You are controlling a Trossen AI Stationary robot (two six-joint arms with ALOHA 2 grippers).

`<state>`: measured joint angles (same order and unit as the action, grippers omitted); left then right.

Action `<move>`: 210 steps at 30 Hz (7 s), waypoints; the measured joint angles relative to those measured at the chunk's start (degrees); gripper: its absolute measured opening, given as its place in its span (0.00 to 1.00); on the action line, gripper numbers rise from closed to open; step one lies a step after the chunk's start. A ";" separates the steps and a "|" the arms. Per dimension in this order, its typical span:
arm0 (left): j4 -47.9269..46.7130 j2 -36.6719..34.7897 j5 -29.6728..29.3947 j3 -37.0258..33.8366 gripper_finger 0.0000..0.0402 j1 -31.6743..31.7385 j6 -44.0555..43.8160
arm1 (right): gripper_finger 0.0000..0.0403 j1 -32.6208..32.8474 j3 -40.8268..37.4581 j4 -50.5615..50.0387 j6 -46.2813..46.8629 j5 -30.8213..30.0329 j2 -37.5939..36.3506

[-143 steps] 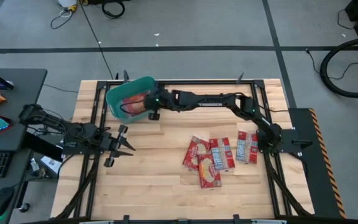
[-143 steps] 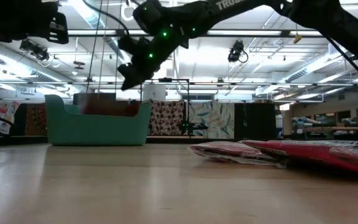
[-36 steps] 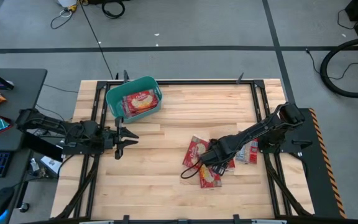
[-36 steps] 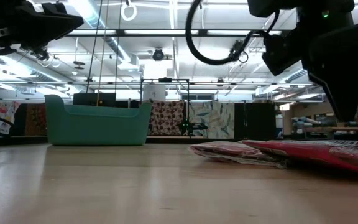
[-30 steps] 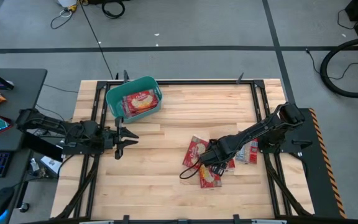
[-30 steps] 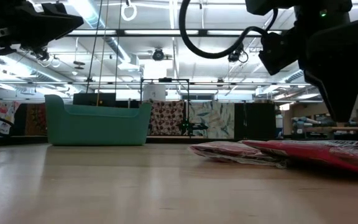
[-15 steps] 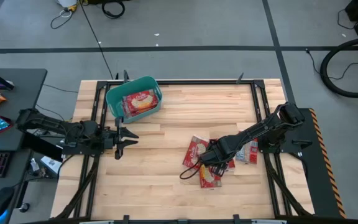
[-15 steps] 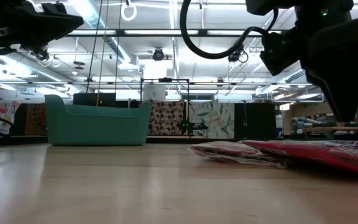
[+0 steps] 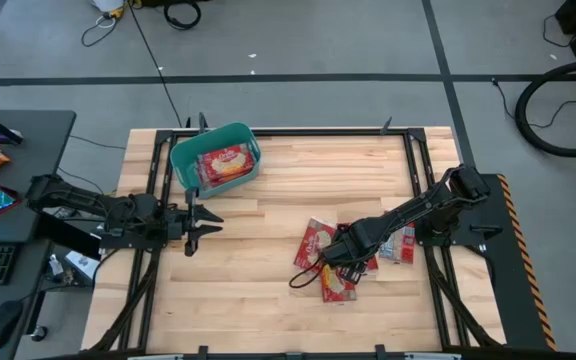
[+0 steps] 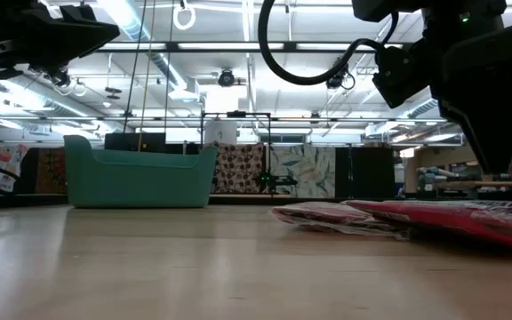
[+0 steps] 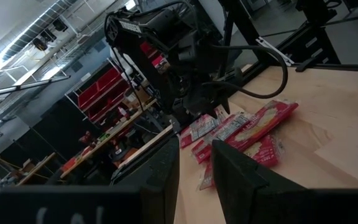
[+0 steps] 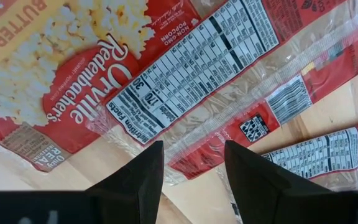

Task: Sort popcorn bags into baskets
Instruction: Put the red popcorn bag into the green bin

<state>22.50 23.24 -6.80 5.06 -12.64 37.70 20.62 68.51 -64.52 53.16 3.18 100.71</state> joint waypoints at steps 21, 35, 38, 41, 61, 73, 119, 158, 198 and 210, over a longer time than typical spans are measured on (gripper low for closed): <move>-0.06 0.00 0.00 0.00 0.24 -0.02 0.00 | 0.45 0.00 0.00 0.43 0.20 -1.20 0.02; -0.08 -0.01 0.00 0.00 0.24 0.00 -0.03 | 0.45 0.00 0.00 0.86 0.25 -1.20 0.02; -0.08 -0.01 0.00 0.00 0.24 0.00 -0.03 | 0.45 0.00 0.00 0.86 0.25 -1.20 0.04; -0.08 -0.02 0.00 0.00 0.24 0.00 -0.03 | 0.45 0.00 0.00 0.86 0.27 -1.20 0.04; -0.09 -0.02 0.01 0.00 0.24 -0.01 -0.03 | 0.45 0.00 0.00 1.02 0.60 -1.30 0.04; -0.08 0.00 0.00 0.00 0.24 0.00 -0.03 | 0.45 0.00 0.00 2.88 -0.04 -2.23 0.04; -0.10 0.00 0.00 0.00 0.24 0.00 -0.03 | 0.45 -0.07 -0.02 2.98 -0.04 -2.14 0.04; 0.31 0.00 0.02 0.02 0.24 -0.02 -0.05 | 0.45 -7.19 10.49 -3.69 8.49 -8.27 10.25; -0.27 -0.01 0.00 0.02 0.24 -0.02 -0.51 | 0.03 -6.48 15.09 -17.11 -0.96 -7.11 23.80; -1.03 -0.02 -2.83 0.02 0.24 0.00 -4.50 | 0.01 -6.25 32.22 -25.36 -10.98 -26.97 23.02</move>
<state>21.47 23.22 -9.64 5.08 -12.64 33.19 14.38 100.73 -89.89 42.18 -23.79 123.72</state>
